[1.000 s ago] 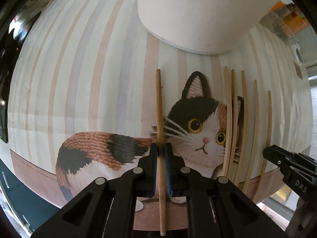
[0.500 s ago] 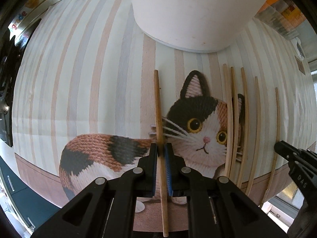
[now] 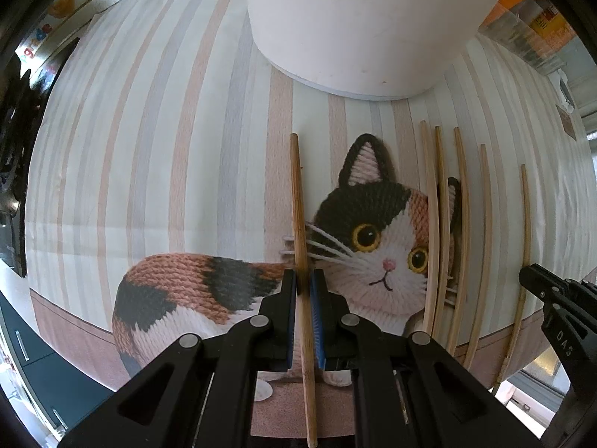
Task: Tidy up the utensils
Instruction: 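Carry both chopsticks upright into the pink holder and open both tools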
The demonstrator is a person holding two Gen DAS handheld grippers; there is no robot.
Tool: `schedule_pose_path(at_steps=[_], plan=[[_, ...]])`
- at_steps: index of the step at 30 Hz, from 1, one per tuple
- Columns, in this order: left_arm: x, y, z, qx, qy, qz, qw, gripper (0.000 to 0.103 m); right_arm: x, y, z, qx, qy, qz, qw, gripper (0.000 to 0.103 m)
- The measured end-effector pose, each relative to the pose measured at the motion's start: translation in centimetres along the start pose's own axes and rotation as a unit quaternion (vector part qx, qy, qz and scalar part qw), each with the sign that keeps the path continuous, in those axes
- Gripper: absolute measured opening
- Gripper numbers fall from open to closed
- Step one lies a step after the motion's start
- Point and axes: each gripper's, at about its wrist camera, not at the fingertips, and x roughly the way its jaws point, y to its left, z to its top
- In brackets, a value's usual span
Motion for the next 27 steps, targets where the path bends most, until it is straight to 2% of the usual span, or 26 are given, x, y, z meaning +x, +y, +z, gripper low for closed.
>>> schedule_pose_path(at_steps=[3,7,12,15,18,21,26,27], plan=[[-0.3,0.0,0.0,-0.004,-0.009,0.007,0.9999,0.005,-0.1,0.4,-0.1,0.007,-0.003,0.002,1.000,0.007],[-2.3,0.8,0.1,-0.013,-0.044,0.021,0.9987,0.005,-1.0,-0.6,0.3,0.015,-0.023,0.005,1.000,0.007],[-6.5,2.5,0.4,-0.025,-0.106,0.040,0.9933,0.004,-4.9,-1.2,0.4,0.027,-0.079,0.014,0.996,0.007],[-8.9,4.0,0.5,-0.041,-0.140,0.052,0.9880,0.004,-7.7,-0.7,0.7,0.014,-0.121,-0.005,0.993,0.007],[-11.8,5.8,0.7,-0.070,-0.175,0.058,0.9803,0.004,-10.1,0.0,0.8,0.006,-0.159,-0.011,0.987,0.007],[-15.0,7.1,1.2,-0.100,-0.210,0.049,0.9714,0.004,-12.4,0.0,1.4,0.009,-0.198,-0.001,0.980,0.007],[-21.2,8.2,2.1,-0.120,-0.272,0.020,0.9545,0.004,-17.5,0.6,3.0,0.020,-0.260,0.043,0.964,0.007],[-23.1,8.3,2.2,-0.123,-0.291,0.012,0.9486,0.004,-18.6,0.9,3.3,0.021,-0.272,0.053,0.961,0.007]])
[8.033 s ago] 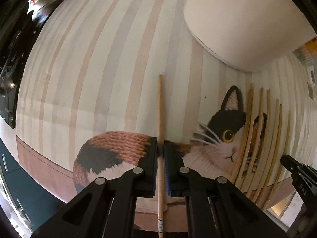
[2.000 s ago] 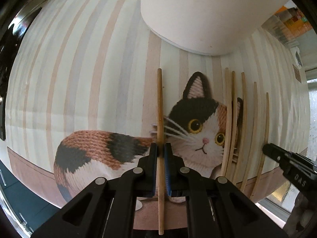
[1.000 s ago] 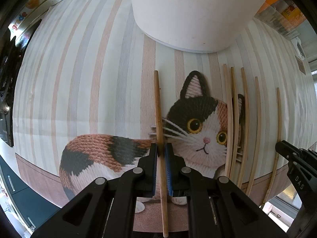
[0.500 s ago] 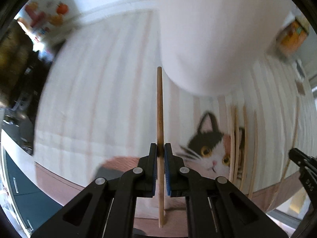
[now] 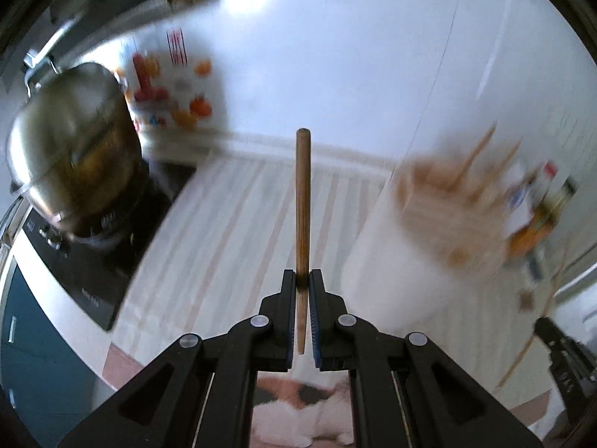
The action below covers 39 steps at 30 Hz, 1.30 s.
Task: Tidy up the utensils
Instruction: 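Carry both chopsticks upright into the pink holder and open both tools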
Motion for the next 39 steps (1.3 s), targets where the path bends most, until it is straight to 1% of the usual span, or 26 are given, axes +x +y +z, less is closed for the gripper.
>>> schedule_pose_path(at_steps=[2,4,9,11,13,15,17,20,23,27,29,31,34,37,38,39], plan=[[-2.1,-0.1,2.0,-0.008,-0.026,-0.016,0.9995,0.004,-1.7,0.6,1.5,0.008,-0.020,0.022,1.000,0.007],[-4.3,-0.2,3.9,-0.019,-0.048,-0.036,0.9980,0.004,-3.7,1.1,3.7,0.021,-0.046,0.053,0.997,0.007],[-8.8,-0.4,8.5,-0.043,-0.093,-0.089,0.9908,0.004,-7.7,2.1,9.0,0.047,-0.102,0.113,0.987,0.007],[-9.5,-1.2,10.0,-0.042,-0.103,-0.099,0.9888,0.004,-8.4,2.6,10.9,0.052,-0.119,0.120,0.984,0.007],[-9.4,-1.9,11.3,-0.043,-0.105,-0.111,0.9873,0.004,-8.5,3.0,13.2,0.060,-0.139,0.121,0.981,0.007],[-8.8,-2.8,12.1,-0.043,-0.100,-0.120,0.9868,0.004,-7.9,3.2,15.2,0.078,-0.149,0.126,0.978,0.007],[-7.4,-3.8,12.8,-0.043,-0.090,-0.126,0.9871,0.004,-6.6,3.4,16.7,0.091,-0.156,0.121,0.976,0.007],[-4.7,-5.2,13.7,-0.039,-0.068,-0.124,0.9892,0.004,-3.9,3.4,18.0,0.110,-0.157,0.113,0.975,0.007],[-1.4,-6.2,14.0,-0.030,-0.042,-0.117,0.9918,0.004,-1.0,3.8,18.6,0.122,-0.158,0.100,0.975,0.007],[1.8,-6.8,13.7,-0.019,-0.009,-0.110,0.9937,0.004,1.3,4.1,18.5,0.123,-0.163,0.086,0.975,0.007],[2.8,-6.9,13.6,-0.019,0.003,-0.110,0.9938,0.004,2.2,4.3,18.1,0.119,-0.160,0.086,0.976,0.007],[3.4,-7.0,13.4,-0.018,0.011,-0.111,0.9936,0.004,2.5,4.3,17.7,0.117,-0.166,0.086,0.975,0.007],[3.5,-7.4,13.1,-0.009,0.025,-0.122,0.9922,0.005,2.8,4.5,17.4,0.102,-0.158,0.094,0.978,0.007],[2.9,-7.4,13.0,-0.005,0.038,-0.133,0.9904,0.007,3.0,4.4,17.2,0.089,-0.137,0.104,0.981,0.007],[2.4,-7.3,13.0,-0.005,0.037,-0.134,0.9903,0.008,3.1,4.4,17.2,0.086,-0.126,0.111,0.982,0.008],[2.0,-7.3,13.1,0.000,0.033,-0.129,0.9911,0.009,3.0,4.2,17.2,0.085,-0.115,0.118,0.983,0.011]])
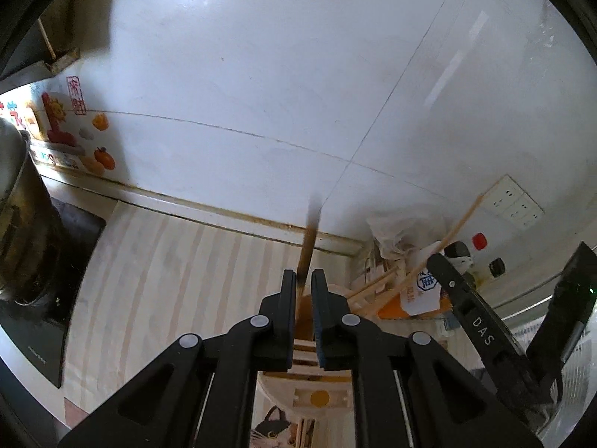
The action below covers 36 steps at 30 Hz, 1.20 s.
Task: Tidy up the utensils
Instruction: 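Carry both chopsticks upright into the pink holder and open both tools, then lower the left tool to the chopstick row while the right tool grasps a chopstick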
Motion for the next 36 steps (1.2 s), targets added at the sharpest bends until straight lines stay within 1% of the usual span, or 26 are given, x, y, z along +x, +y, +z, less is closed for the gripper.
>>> schedule_pose_path(at_steps=[1,2,3,4,5,7,8,9,10,11,13,15,17,18,19,20,21,23,26,27,29,32,34,35,36], plan=[[-0.5,-0.1,0.1,0.009,-0.006,0.012,0.9999,0.014,-0.1,-0.2,0.0,0.001,0.005,0.002,1.000,0.016],[-1.0,-0.1,0.1,0.013,-0.013,0.023,0.9996,0.029,-0.6,-0.3,0.1,0.001,0.008,0.005,1.000,0.032],[-1.6,0.0,0.1,0.017,-0.022,0.031,0.9991,0.039,-1.1,-0.4,0.1,0.003,0.004,0.007,1.000,0.047],[-2.3,0.3,0.1,0.017,-0.033,0.036,0.9986,0.059,-1.7,-0.5,0.2,0.003,0.000,0.008,1.000,0.051],[-2.9,0.6,0.0,0.013,-0.045,0.046,0.9979,0.071,-2.3,-0.6,0.2,0.005,-0.005,0.004,1.000,0.052],[-3.6,1.2,-0.1,0.011,-0.059,0.065,0.9961,0.075,-3.2,-0.8,0.3,0.006,-0.011,0.001,1.000,0.052],[-3.8,1.5,-0.3,0.014,-0.062,0.076,0.9951,0.079,-3.6,-0.9,0.3,0.005,-0.013,-0.004,1.000,0.052],[-3.9,1.7,-0.4,0.016,-0.062,0.086,0.9943,0.085,-4.3,-1.0,0.2,0.003,-0.018,-0.012,1.000,0.052],[-3.9,1.9,-0.8,0.019,-0.062,0.100,0.9928,0.100,-4.7,-1.0,0.2,0.001,-0.020,-0.019,1.000,0.052],[-3.8,2.1,-1.1,0.024,-0.065,0.112,0.9914,0.103,-5.1,-1.0,0.1,0.001,-0.021,-0.023,1.000,0.053],[-3.6,2.5,-1.8,0.031,-0.066,0.130,0.9889,0.103,-5.9,-1.4,-0.4,0.004,-0.023,-0.031,0.999,0.057],[-3.2,3.2,-2.6,0.031,-0.058,0.134,0.9888,0.103,-6.6,-2.1,-1.0,0.010,-0.028,-0.039,0.999,0.065],[-2.6,3.8,-3.7,0.032,-0.044,0.142,0.9884,0.103,-7.2,-2.6,-1.6,0.013,-0.031,-0.047,0.998,0.066],[-2.3,4.1,-4.3,0.033,-0.040,0.143,0.9883,0.103,-7.5,-2.9,-2.1,0.014,-0.030,-0.053,0.998,0.068],[-2.1,4.4,-4.9,0.035,-0.034,0.146,0.9881,0.103,-7.6,-3.1,-2.6,0.012,-0.028,-0.058,0.998,0.071],[-1.7,4.7,-5.7,0.036,-0.028,0.152,0.9874,0.103,-7.7,-3.2,-3.1,0.010,-0.026,-0.061,0.998,0.077],[-1.3,5.0,-6.5,0.040,-0.023,0.158,0.9864,0.103,-7.8,-3.6,-3.9,0.007,-0.022,-0.068,0.997,0.081],[-0.6,5.5,-8.3,0.047,-0.014,0.174,0.9835,0.103,-7.8,-4.2,-5.5,-0.001,-0.008,-0.084,0.996,0.081],[1.0,6.3,-11.1,0.062,0.009,0.190,0.9798,0.103,-7.1,-5.0,-8.2,-0.007,0.033,-0.098,0.995,0.081],[1.9,6.6,-12.4,0.069,0.025,0.198,0.9775,0.103,-6.7,-5.4,-9.4,-0.009,0.053,-0.102,0.993,0.081],[3.4,7.1,-14.4,0.074,0.050,0.201,0.9755,0.103,-5.7,-6.2,-11.6,-0.011,0.093,-0.111,0.989,0.081],[6.0,7.9,-17.5,0.081,0.095,0.206,0.9705,0.103,-3.7,-7.6,-15.7,-0.002,0.160,-0.118,0.980,0.081],[7.5,8.1,-19.6,0.089,0.124,0.209,0.9660,0.103,-2.4,-8.3,-18.2,0.005,0.197,-0.114,0.974,0.078],[8.2,8.2,-20.3,0.092,0.135,0.210,0.9640,0.103,-1.7,-8.5,-19.6,0.004,0.218,-0.115,0.969,0.074],[9.0,8.3,-21.3,0.095,0.149,0.209,0.9619,0.103,-0.9,-8.8,-20.8,0.005,0.239,-0.114,0.964,0.067]])
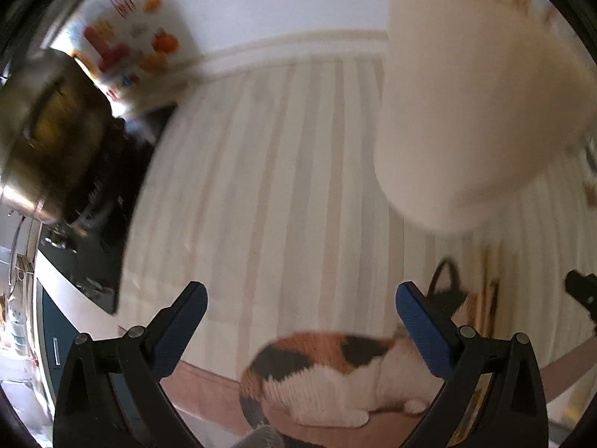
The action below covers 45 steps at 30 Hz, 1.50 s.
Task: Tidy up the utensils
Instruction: 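Lower the left tool to the chopstick row while the right tool grasps a chopstick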
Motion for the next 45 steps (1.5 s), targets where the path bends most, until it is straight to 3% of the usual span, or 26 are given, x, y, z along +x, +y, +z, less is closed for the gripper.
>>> schedule_pose_path(at_steps=[3,10,13,15,17,20,26,31,35,40,45], plan=[[1.6,-0.9,-1.1,0.011,0.022,-0.006,0.9997,0.103,3.3,-0.1,-2.1,0.004,0.055,0.010,0.998,0.057],[3.2,-2.8,-2.0,0.030,0.045,-0.013,0.9984,0.103,6.7,0.6,-5.7,-0.007,0.101,0.004,0.995,0.051],[2.9,-3.8,-2.2,0.037,0.047,-0.021,0.9980,0.103,7.3,0.3,-6.4,-0.010,0.103,-0.012,0.995,0.037],[3.0,-4.5,-2.1,0.039,0.050,-0.042,0.9971,0.102,7.5,0.0,-6.9,-0.016,0.102,-0.025,0.994,0.013],[3.0,-5.4,-2.2,0.038,0.060,-0.083,0.9940,0.092,7.4,-0.5,-7.1,-0.020,0.098,-0.045,0.994,0.007],[4.0,-7.3,-2.2,0.037,0.098,-0.137,0.9849,0.060,7.1,-1.9,-7.3,-0.009,0.096,-0.058,0.994,0.007],[4.4,-11.1,-2.5,0.071,0.113,-0.169,0.9767,0.027,6.4,-5.4,-7.5,0.015,0.096,-0.078,0.992,0.007],[4.2,-13.2,-2.5,0.105,0.105,-0.155,0.9766,0.022,5.8,-7.6,-8.1,0.032,0.096,-0.085,0.991,0.007],[4.1,-13.7,-2.2,0.118,0.098,-0.135,0.9789,0.008,5.4,-9.0,-8.2,0.033,0.094,-0.086,0.991,0.007],[4.2,-13.6,-1.9,0.113,0.097,-0.125,0.9810,0.001,5.4,-7.8,-8.9,0.024,0.090,-0.097,0.991,0.007],[4.5,-11.1,-1.3,0.048,0.130,-0.216,0.9664,0.005,6.6,-5.4,-8.2,0.033,0.091,-0.088,0.991,0.007]])
